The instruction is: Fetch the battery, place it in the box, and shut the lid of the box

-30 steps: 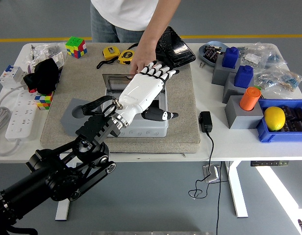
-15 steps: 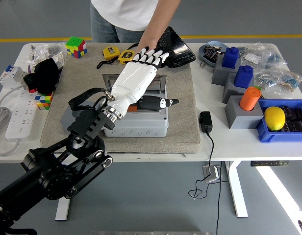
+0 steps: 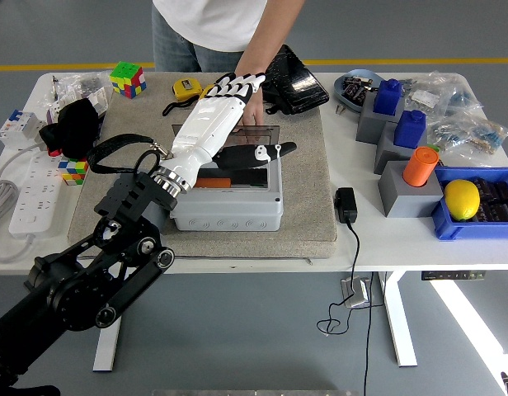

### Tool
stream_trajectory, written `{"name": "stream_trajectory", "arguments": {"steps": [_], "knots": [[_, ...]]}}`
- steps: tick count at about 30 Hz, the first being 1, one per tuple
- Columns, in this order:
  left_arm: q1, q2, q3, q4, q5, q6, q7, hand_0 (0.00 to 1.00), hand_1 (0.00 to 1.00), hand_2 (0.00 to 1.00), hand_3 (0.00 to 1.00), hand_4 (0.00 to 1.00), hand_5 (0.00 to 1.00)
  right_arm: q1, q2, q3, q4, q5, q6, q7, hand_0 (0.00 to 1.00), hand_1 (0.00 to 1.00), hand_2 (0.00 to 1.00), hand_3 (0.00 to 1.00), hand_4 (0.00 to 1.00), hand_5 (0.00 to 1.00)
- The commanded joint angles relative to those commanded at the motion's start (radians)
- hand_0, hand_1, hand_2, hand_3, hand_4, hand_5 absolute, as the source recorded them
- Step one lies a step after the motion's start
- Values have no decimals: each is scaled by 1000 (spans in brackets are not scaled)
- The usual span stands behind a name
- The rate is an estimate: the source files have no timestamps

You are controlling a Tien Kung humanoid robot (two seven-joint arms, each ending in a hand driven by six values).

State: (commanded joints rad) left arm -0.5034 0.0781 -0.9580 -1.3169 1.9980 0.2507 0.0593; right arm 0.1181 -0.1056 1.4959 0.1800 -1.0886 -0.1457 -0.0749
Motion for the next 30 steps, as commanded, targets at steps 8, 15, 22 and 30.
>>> {"name": "stream_trajectory", "arguments": {"steps": [8,15,22,30], "knots": [[11,26,-69,6,-11,-81,52,998,998,960,961,998,998,1,1,4,0,0,-1,1,822,772,757,793,998,998],[34,53,-88,3,28,-99,68,939,905,878,923,998,998,1,2,9,0,-2,-1,2,822,772,757,793,998,998],[65,85,-103,-21,32,-154,97,714,726,723,732,998,998,-1,2,14,0,-5,-1,1,822,772,758,793,998,998],[98,114,-114,-60,18,-170,104,508,637,655,697,998,998,-1,0,12,0,-3,-2,1,822,772,757,793,998,998]]}}
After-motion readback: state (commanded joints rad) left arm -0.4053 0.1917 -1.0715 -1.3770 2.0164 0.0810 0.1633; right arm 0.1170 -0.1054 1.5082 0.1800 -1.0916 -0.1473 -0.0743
